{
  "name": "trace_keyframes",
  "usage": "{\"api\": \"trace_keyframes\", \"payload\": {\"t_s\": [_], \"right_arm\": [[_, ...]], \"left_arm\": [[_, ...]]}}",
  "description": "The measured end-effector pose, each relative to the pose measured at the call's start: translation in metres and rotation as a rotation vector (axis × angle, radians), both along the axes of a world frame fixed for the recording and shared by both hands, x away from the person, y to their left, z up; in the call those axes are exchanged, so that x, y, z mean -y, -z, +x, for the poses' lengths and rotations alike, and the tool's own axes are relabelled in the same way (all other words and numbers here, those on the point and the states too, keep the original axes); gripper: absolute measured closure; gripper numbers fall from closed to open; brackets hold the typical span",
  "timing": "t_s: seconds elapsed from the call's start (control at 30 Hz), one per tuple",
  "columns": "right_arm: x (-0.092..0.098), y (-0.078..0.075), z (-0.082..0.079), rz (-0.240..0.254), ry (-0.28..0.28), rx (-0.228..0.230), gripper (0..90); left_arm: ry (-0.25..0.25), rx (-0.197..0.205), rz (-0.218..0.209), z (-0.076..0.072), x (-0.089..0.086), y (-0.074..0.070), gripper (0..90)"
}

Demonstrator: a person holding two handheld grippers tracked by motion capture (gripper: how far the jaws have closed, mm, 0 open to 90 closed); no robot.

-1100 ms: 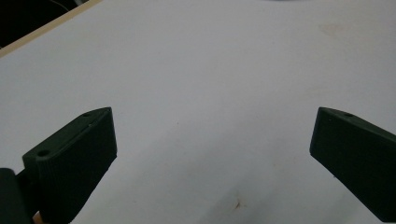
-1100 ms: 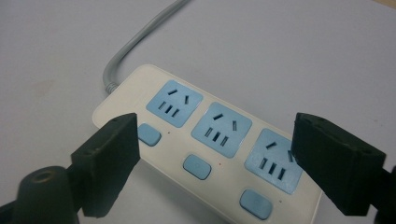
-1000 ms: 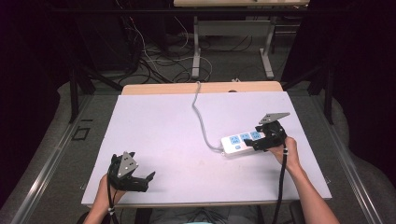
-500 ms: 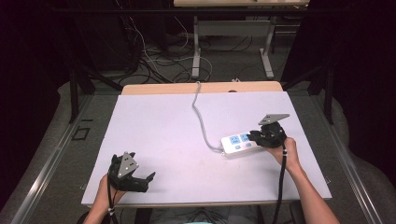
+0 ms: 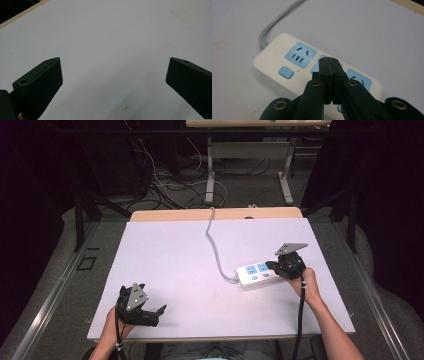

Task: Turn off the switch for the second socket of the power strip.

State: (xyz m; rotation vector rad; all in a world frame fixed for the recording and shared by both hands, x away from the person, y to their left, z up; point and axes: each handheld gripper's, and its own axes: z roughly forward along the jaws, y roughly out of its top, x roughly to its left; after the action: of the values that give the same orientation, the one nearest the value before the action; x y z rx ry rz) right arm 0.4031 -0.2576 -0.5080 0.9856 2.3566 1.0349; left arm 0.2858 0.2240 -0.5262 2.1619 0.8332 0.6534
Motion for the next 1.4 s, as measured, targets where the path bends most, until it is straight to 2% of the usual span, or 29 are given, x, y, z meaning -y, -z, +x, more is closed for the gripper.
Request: {"api": "trace_keyframes", "payload": {"t_s": [0.37,0.53,0.57,0.67,0.83,1.13,1.17,1.2,1.3,1.4], "right_arm": [[-0.005,0.003,-0.001,-0.025,-0.016,-0.02,90.0],[-0.009,0.006,-0.002,-0.066,-0.037,-0.037,90.0],[-0.01,0.007,-0.002,-0.07,-0.047,-0.024,90.0],[-0.011,0.008,-0.003,-0.081,-0.04,-0.036,90.0],[-0.012,0.011,-0.002,-0.103,-0.05,-0.031,90.0],[-0.012,0.014,-0.001,-0.118,-0.056,-0.038,90.0],[-0.012,0.015,-0.001,-0.106,-0.055,-0.028,90.0],[-0.013,0.014,-0.002,-0.115,-0.049,-0.047,90.0],[-0.014,0.017,-0.001,-0.129,-0.049,-0.033,90.0],[-0.014,0.017,-0.001,-0.125,-0.052,-0.042,90.0]], "left_arm": [[-0.001,0.004,0.002,0.0,0.0,0.0,0.6],[-0.001,0.005,0.007,0.0,0.0,0.0,0.7],[0.001,0.004,0.007,0.0,0.0,0.0,0.7],[-0.001,0.004,0.007,0.0,0.0,0.0,0.7],[-0.001,0.003,0.004,0.0,0.0,0.0,0.7],[0.0,0.001,0.003,0.0,0.0,0.0,0.7],[0.0,0.001,0.003,0.0,0.0,0.0,0.7],[0.0,0.001,0.003,0.0,0.0,0.0,0.7],[-0.001,0.0,0.003,0.0,0.0,0.0,0.7],[-0.001,0.001,0.002,0.0,0.001,0.0,0.7]]}}
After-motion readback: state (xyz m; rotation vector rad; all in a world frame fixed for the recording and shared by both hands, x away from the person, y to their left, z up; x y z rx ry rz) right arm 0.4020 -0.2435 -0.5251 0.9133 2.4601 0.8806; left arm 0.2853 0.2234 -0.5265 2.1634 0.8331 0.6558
